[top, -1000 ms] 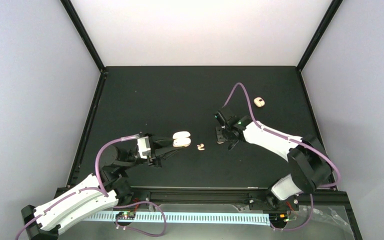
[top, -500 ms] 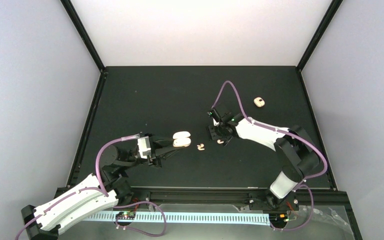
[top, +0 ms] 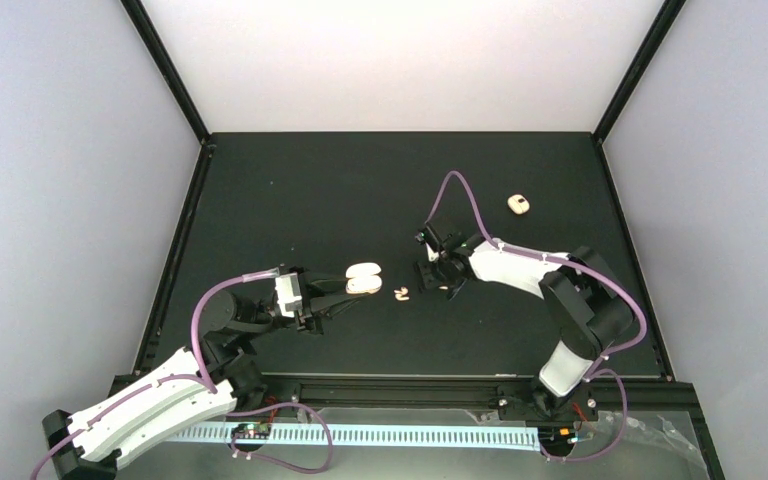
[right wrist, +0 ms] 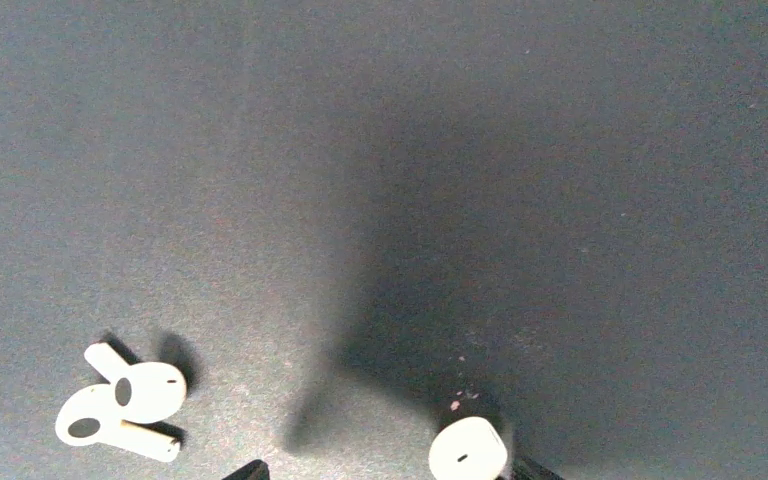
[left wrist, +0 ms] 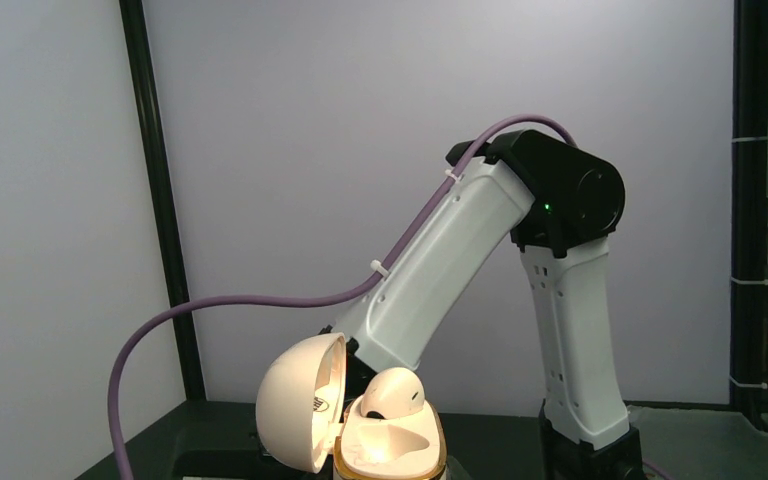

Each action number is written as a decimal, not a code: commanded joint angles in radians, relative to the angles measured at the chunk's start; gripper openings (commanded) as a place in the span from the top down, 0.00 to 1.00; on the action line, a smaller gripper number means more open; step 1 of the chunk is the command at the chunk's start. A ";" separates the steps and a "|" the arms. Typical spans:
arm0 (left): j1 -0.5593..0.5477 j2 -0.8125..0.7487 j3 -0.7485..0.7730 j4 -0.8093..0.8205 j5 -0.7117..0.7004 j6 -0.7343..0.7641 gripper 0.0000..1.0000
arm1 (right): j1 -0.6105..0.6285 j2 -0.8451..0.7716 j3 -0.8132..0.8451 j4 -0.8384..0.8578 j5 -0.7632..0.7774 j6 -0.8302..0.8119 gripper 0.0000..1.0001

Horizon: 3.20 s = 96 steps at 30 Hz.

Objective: Insert the wireless bluetooth earbuds into the charging case
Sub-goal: Pick up the earbud from the center of the board.

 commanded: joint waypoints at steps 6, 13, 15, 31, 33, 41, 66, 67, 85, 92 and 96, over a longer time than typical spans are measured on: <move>0.007 -0.003 0.040 -0.004 0.004 0.005 0.98 | 0.004 -0.048 -0.052 -0.009 -0.067 0.042 0.46; 0.006 -0.004 0.040 -0.001 0.011 0.002 0.98 | 0.015 -0.045 -0.011 -0.070 -0.005 0.064 0.58; 0.007 -0.006 0.040 -0.002 0.012 0.002 0.99 | 0.015 -0.033 0.009 -0.097 0.045 0.073 0.57; 0.006 -0.009 0.040 -0.009 0.007 0.009 0.99 | 0.016 0.086 0.129 -0.174 0.119 0.038 0.57; 0.006 -0.008 0.040 -0.007 0.009 0.010 0.98 | 0.016 0.095 0.127 -0.174 0.121 0.034 0.59; 0.007 -0.008 0.040 -0.007 0.008 0.010 0.98 | 0.016 0.118 0.132 -0.176 0.140 0.028 0.65; 0.007 -0.010 0.040 -0.008 0.009 0.007 0.98 | 0.044 0.173 0.124 -0.184 0.167 0.040 0.79; 0.007 -0.011 0.040 -0.009 0.008 0.007 0.98 | 0.044 0.171 0.123 -0.184 0.166 0.041 0.79; 0.007 -0.009 0.040 -0.008 0.010 0.007 0.98 | 0.044 0.141 0.113 -0.184 0.177 0.047 0.90; 0.007 -0.008 0.040 -0.007 0.011 0.006 0.98 | 0.043 0.098 0.114 -0.191 0.191 0.056 0.91; 0.007 -0.006 0.040 -0.007 0.010 0.007 0.98 | 0.044 0.067 0.114 -0.197 0.195 0.061 0.91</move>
